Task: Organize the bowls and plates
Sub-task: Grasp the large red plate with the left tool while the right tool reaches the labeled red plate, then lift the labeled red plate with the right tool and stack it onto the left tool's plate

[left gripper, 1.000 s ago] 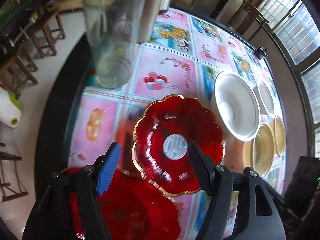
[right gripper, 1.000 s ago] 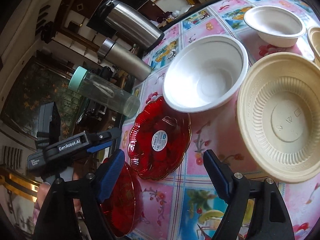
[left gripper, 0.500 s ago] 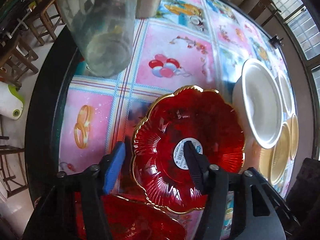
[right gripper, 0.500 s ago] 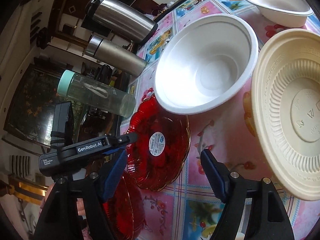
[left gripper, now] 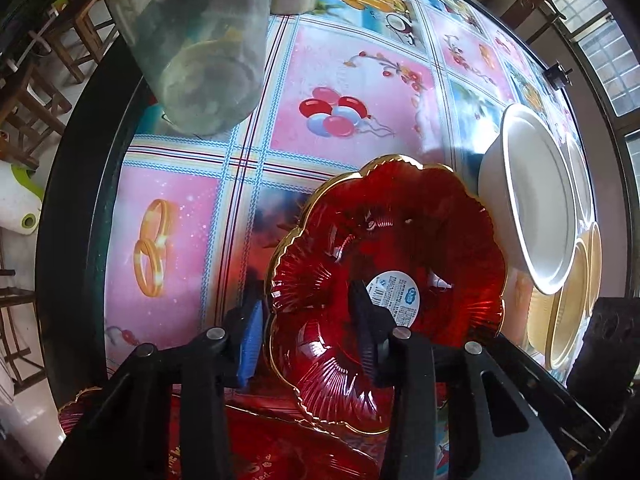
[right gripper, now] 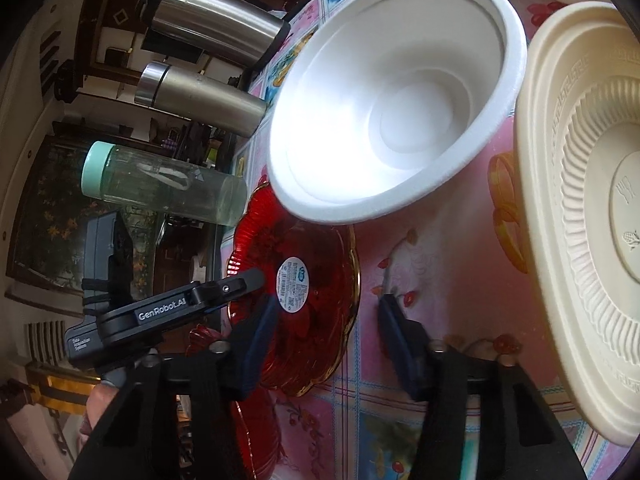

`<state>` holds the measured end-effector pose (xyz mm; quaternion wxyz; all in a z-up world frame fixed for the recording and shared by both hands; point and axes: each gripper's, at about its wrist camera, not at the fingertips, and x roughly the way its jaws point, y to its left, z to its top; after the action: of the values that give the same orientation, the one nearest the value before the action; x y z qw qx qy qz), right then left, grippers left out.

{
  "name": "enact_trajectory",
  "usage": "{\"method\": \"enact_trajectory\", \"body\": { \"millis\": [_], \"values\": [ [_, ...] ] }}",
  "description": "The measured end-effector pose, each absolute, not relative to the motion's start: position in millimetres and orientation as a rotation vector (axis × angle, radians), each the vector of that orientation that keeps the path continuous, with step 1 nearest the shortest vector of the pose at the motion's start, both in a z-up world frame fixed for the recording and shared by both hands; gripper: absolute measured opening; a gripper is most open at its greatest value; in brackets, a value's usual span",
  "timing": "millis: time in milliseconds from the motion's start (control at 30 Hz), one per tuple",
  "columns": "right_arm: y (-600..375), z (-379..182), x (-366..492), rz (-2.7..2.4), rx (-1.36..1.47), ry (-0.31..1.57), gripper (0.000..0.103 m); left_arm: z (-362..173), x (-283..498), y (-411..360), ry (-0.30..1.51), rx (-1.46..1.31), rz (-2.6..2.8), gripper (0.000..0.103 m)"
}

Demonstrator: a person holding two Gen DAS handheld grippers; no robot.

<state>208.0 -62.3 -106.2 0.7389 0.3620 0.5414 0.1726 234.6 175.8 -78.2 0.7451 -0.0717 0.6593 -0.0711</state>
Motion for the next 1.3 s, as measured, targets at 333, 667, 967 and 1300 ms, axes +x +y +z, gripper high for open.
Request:
{"method": "enact_trajectory", "body": {
  "millis": [333, 667, 967, 1300],
  "values": [
    [-58, -113, 212, 0.335, 0.739, 1.177, 0.009, -80, 236, 171, 1.431, -0.116, -0.132, 0.019],
    [-59, -101, 202, 0.359, 0.716, 1.115, 0.009, -62, 231, 169, 1.373, -0.088, -0.104, 0.018],
    [-65, -82, 193, 0.401, 0.727, 1.009, 0.009, -34, 225, 170, 1.288, -0.099, -0.089, 0.018],
    [-68, -28, 153, 0.467, 0.706, 0.833, 0.009, 24, 185, 159, 1.157, -0.069, -0.104, 0.018]
  ]
}}
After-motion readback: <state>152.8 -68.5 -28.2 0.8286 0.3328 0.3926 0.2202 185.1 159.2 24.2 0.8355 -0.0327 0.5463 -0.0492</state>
